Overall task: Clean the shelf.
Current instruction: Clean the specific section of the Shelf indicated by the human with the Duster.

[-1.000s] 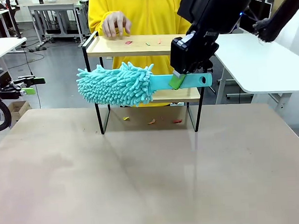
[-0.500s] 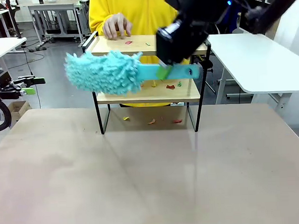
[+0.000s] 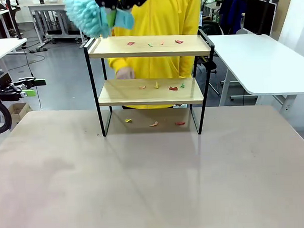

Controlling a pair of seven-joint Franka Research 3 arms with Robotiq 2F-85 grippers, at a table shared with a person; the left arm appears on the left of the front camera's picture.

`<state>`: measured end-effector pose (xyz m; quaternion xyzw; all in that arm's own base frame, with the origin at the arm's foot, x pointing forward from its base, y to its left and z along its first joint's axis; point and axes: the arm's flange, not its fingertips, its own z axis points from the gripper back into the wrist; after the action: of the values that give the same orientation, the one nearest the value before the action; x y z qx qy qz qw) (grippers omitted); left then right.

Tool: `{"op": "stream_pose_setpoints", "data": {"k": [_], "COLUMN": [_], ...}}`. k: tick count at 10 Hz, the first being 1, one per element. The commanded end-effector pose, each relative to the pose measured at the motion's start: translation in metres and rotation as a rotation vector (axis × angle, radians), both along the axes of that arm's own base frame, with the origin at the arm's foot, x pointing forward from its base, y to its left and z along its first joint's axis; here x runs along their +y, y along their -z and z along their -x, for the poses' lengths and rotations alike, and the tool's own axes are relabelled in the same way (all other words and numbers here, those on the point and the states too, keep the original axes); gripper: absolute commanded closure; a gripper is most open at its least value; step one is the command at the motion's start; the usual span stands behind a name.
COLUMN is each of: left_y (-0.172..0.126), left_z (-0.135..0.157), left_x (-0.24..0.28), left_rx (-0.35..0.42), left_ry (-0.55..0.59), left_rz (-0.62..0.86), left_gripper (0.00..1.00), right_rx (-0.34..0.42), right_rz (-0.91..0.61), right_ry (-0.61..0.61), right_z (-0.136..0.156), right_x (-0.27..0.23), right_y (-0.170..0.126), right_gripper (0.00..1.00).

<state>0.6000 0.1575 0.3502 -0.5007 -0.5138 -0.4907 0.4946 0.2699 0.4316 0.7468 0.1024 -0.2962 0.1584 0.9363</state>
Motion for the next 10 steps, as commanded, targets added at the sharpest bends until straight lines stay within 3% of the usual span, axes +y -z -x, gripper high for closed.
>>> {"op": "stream_pose_setpoints", "data": {"k": [1, 4, 8, 10], "left_y": [-0.003, -0.003, -0.003, -0.003], "left_z": [0.002, 0.002, 0.002, 0.002], "left_x": [0.0, 0.0, 0.0, 0.0], "left_rx": [-0.009, -0.009, -0.009, -0.009], "left_ry": [-0.002, -0.002, -0.002, -0.002], "left_rz": [0.001, 0.001, 0.001, 0.001], "left_gripper": [0.0, 0.0, 0.0, 0.0], "right_rx": [-0.044, -0.051, 0.013, 0.004], "right_rz": [0.042, 0.055, 0.019, 0.014], "right_ry": [0.166, 0.248, 0.268, 0.316], "right_z": [-0.025, -0.058, -0.106, -0.122], "right_x": [0.054, 0.095, 0.118, 0.12], "right_y": [-0.022, -0.026, 0.006, 0.028], "right_gripper": [0.87, 0.87, 0.87, 0.87]}}
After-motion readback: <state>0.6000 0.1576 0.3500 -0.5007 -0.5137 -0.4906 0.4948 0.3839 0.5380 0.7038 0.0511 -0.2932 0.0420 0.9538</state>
